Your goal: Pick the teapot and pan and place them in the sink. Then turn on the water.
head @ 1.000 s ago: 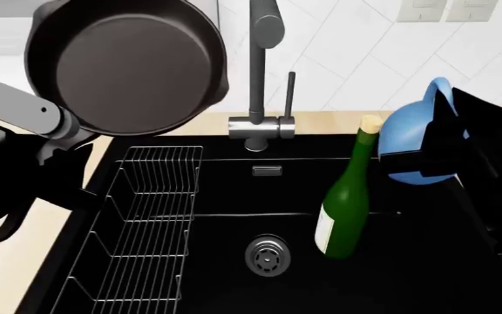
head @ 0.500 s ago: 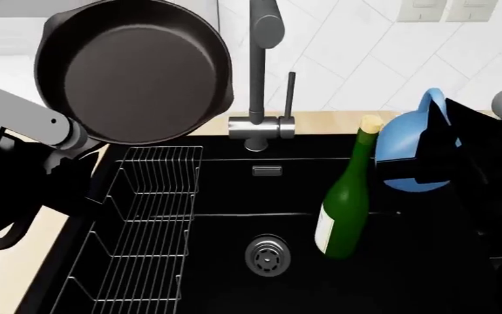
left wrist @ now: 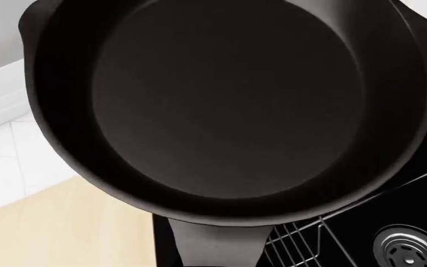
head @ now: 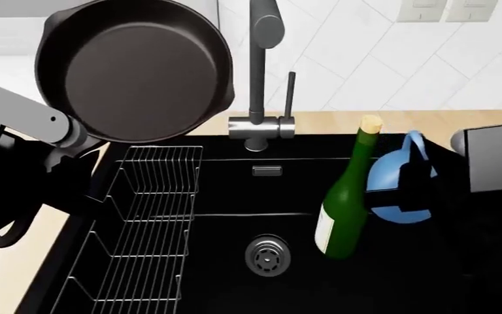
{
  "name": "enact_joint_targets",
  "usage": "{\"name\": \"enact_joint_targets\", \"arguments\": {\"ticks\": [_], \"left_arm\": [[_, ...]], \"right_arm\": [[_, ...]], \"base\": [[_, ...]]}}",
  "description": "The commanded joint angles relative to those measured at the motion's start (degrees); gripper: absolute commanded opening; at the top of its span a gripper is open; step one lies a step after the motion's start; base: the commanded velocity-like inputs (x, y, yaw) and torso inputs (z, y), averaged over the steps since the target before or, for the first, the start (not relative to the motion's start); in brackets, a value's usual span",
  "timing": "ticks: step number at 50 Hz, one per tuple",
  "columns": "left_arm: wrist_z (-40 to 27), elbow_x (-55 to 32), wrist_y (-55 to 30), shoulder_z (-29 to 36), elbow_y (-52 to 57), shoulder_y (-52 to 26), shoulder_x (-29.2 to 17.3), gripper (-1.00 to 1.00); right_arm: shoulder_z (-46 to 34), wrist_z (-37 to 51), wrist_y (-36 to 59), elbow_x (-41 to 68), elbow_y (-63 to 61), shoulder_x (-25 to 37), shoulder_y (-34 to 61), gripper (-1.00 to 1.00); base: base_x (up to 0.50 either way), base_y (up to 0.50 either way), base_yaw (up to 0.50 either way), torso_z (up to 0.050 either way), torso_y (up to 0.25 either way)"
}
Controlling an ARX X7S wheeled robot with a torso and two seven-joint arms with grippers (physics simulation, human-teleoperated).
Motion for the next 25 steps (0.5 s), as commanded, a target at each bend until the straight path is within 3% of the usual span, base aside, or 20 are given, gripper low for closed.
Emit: {"name": "enact_joint_targets", "arguments": {"ticks": [1, 25], "left_arm": [[0.1, 1.6, 0.3, -1.0, -0.2, -0.8, -0.1, -1.00], [-0.1, 1.7, -0.1, -0.6, -0.4, -1.3, 0.4, -1.00]], "right_arm": [[1.0, -0.9, -1.4, -4.5, 1.1, 0.2, -3.4, -1.00], [-1.5, -3.5, -1.7, -8.1, 6.4, -0.7, -7.0, -1.00]], "base": [[0.00, 0.00, 0.00, 0.000, 0.000], [0.00, 0.00, 0.00, 0.001, 0.002]]}}
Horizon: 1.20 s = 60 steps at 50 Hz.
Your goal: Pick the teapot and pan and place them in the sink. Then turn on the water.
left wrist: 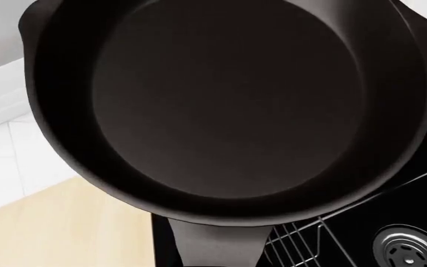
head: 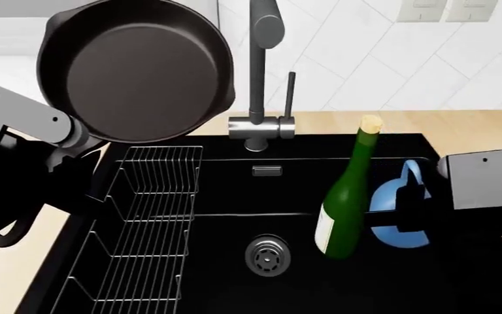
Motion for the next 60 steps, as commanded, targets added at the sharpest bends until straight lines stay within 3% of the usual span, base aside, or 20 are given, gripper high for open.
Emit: {"name": "enact_joint_targets", "arguments": {"ticks": [1, 60], "left_arm": [[-0.5, 1.1, -0.3, -0.8, -0.3, -1.6, 0.2, -1.00], [0.5, 2.1, 0.1, -0.6, -0.3, -1.2, 0.2, -1.00]], "right_arm": [[-0.3, -1.1, 0.7, -3.6, 2.7, -0.7, 0.3, -1.00], [-10.4, -9.3, 0.0, -12.7, 19.2, -8.1, -3.1, -1.00]], "base": [[0.00, 0.00, 0.00, 0.000, 0.000], [0.00, 0.00, 0.00, 0.001, 0.002]]}}
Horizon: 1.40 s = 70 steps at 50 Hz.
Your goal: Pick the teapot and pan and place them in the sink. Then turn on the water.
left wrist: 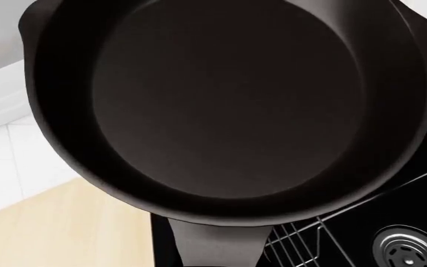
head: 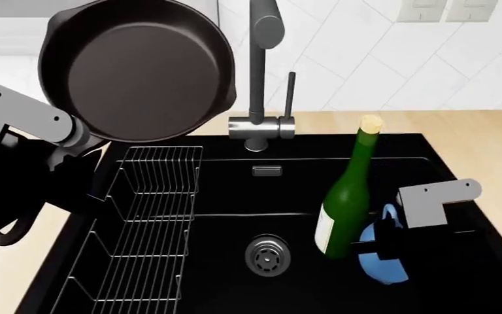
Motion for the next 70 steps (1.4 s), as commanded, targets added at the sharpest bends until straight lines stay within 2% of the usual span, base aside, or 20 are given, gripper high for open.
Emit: {"name": "enact_joint_targets", "arguments": {"ticks": [1, 21, 22, 45, 70], "left_arm": [[0.0, 1.6, 0.2, -0.9, -0.2, -0.9, -0.1, -1.00], [0.0, 1.9, 0.5, -0.7, -0.1, -0.4, -0.1, -1.00], [0.1, 2.0, 0.5, -0.7, -0.1, -0.4, -0.1, -1.00], [0.0, 2.0, 0.7, -0.7, 0.0, -0.1, -0.4, -1.00], [-0.6, 1.3, 0.2, -0.5, 0.0, -1.0, -0.1, -1.00]], "right_arm": [[-1.4, -1.5, -0.3, -2.4, 3.0, -1.1, -0.9, -1.00], [-2.8, -2.8, -0.5, -3.3, 5.5, -1.9, -1.9, -1.00], [-2.8, -2.8, -0.4, -3.2, 5.6, -2.0, -1.8, 1.00], [-2.3, -2.6, 0.3, -1.6, 4.5, -1.5, -1.4, 1.00], [1.1, 1.2, -0.8, 2.4, -6.1, 3.1, -5.6, 1.00]], "base": [[0.00, 0.00, 0.00, 0.000, 0.000], [0.00, 0.00, 0.00, 0.000, 0.000], [0.00, 0.00, 0.00, 0.000, 0.000], [0.00, 0.00, 0.00, 0.000, 0.000], [0.00, 0.00, 0.00, 0.000, 0.000]]}}
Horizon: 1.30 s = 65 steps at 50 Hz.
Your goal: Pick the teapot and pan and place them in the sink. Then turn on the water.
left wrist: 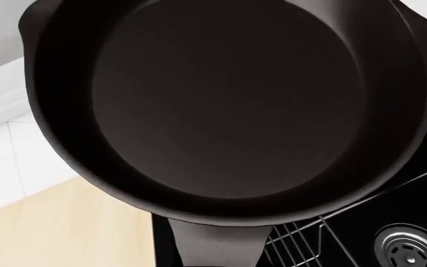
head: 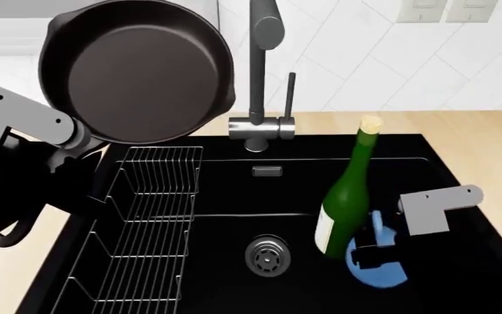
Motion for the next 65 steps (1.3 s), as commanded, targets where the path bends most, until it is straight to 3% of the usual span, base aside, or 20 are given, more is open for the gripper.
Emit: {"name": "enact_joint_targets", "arguments": {"ticks": [1, 24, 39, 52, 65], "left_arm": [[-0.6, 0.8, -0.2, -0.9, -0.1, -1.6, 0.0, -1.00], [-0.7, 0.6, -0.3, -0.9, 0.0, -2.0, 0.0, -1.00], [-0.8, 0.4, 0.1, -1.0, 0.3, -1.6, -0.4, -1.00], [-1.2, -0.3, 0.6, -1.2, 1.8, -1.3, -0.7, -1.00], [-6.7, -8.8, -3.2, 0.0, 6.8, -6.8, -1.0, -1.00]], "right_arm": [[0.6, 1.6, -0.8, 3.0, -4.8, 2.2, -3.6, 1.00], [0.9, -0.6, -4.2, 4.6, -6.9, 1.6, -7.6, 1.00], [9.5, 7.7, -4.6, 14.5, -19.7, 9.4, -4.3, 1.00], [18.9, 17.2, -5.8, 29.8, -30.1, 19.9, 6.6, 1.00], [20.6, 20.0, -6.3, 33.4, -31.6, 21.7, 10.9, 1.00]], "base": [[0.00, 0.00, 0.00, 0.000, 0.000], [0.00, 0.00, 0.00, 0.000, 0.000], [0.00, -0.02, 0.00, 0.000, 0.001], [0.00, -0.03, 0.00, 0.000, 0.001], [0.00, -0.03, 0.00, 0.000, 0.000]]}}
